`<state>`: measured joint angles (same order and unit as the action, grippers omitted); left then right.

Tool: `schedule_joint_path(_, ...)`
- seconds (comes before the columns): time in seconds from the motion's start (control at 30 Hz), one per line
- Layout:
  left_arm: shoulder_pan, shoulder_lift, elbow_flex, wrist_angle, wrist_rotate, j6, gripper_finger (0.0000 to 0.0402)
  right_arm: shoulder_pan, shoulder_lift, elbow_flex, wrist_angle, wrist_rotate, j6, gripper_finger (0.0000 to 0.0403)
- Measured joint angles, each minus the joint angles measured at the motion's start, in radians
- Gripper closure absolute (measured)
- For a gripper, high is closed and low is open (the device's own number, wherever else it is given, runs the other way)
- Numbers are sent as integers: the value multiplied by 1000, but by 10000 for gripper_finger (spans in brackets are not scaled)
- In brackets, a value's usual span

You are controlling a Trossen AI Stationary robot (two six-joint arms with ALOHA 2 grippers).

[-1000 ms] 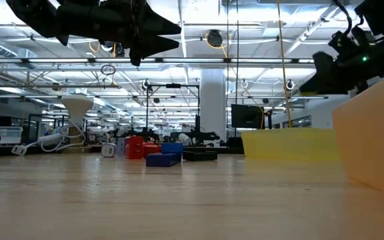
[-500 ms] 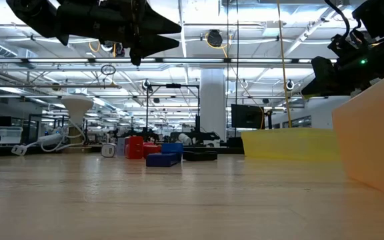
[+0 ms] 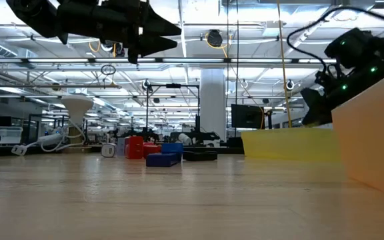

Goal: Pick & Place Office items
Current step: Put the green charger adapter into the yellow bin, then put the light purple charger adapter into the yellow bin

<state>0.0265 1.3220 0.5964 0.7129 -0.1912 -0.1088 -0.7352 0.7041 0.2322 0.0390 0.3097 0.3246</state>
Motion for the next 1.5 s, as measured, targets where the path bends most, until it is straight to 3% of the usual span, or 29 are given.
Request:
schedule_joint_path(0.23,0,0,0,-3,-20,2,194,-94,109,-33,103,-53,-31,270)
schedule_joint_path(0.8,-2,0,0,-5,-19,-55,194,-95,137,-37,262,-69,-78,195)
schedule_joint_path(0.9,-2,0,0,-6,-19,-56,194,-95,125,-37,324,-177,-101,184)
schedule_joint_path(1.17,-2,0,0,-6,-19,-62,194,-95,90,-37,579,-710,48,179)
schedule_joint_path(1.27,-2,0,0,-6,-19,-50,194,-94,88,-37,662,-864,131,179)
schedule_joint_path(1.37,-2,0,0,-6,-18,-52,194,-93,88,-37,713,-972,201,179)
schedule_joint_path(1.5,-2,0,0,-6,-18,-52,194,-74,88,-37,735,-1021,223,179)
